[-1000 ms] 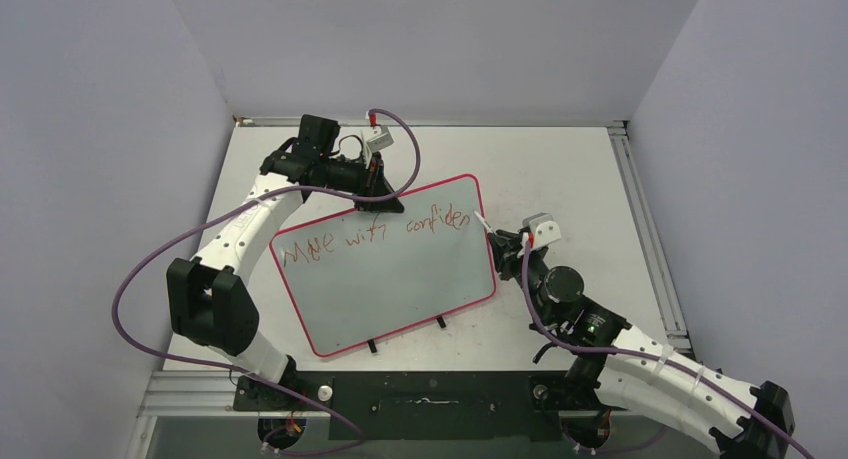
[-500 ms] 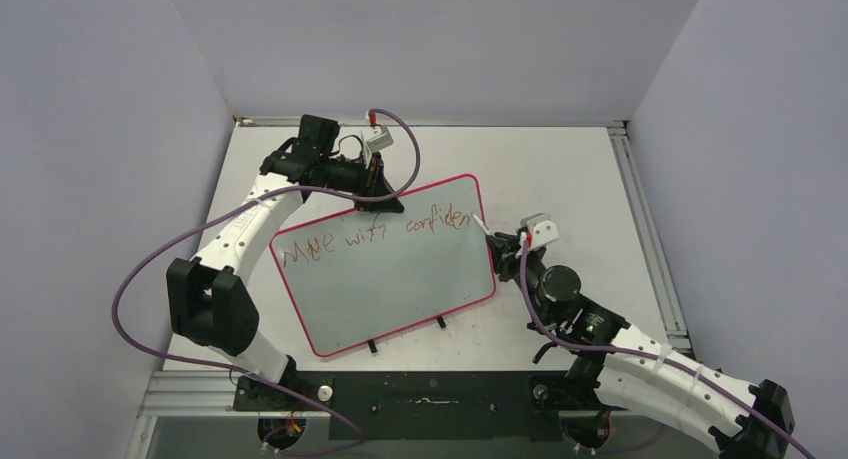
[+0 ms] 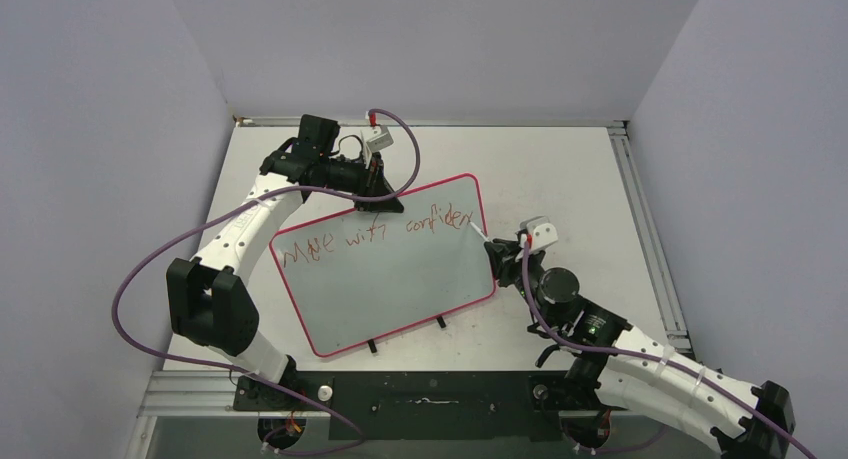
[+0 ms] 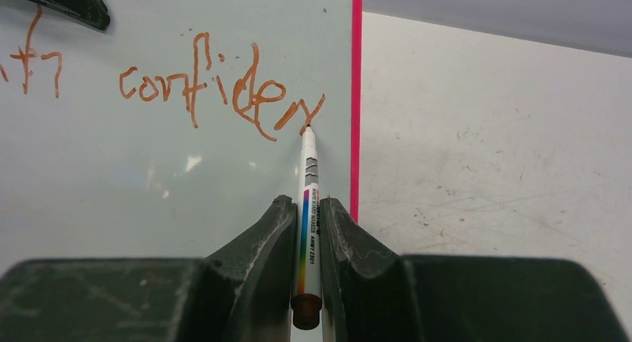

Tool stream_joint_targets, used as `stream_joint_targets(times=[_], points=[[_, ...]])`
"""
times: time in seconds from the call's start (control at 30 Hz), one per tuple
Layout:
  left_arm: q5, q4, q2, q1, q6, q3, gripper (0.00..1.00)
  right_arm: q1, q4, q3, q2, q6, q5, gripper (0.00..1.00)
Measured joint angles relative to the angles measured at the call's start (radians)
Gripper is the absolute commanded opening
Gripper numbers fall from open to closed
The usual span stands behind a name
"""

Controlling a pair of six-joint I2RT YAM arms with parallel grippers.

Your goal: Write a sentence on the whiteboard

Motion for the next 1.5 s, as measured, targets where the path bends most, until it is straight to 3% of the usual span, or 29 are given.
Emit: stream_joint_targets(times=[0.43,1.5], points=[[0.002,0.000,0.000,0.000,0.000,0.000,0.00,0.003,-0.044,0.000,-0.037,0.003,0.031,0.05],[-0.002,0.000,0.000,0.000,0.000,0.000,0.00,0.004,0.035,0.000,0.011,-0.068,0.110,0.05]])
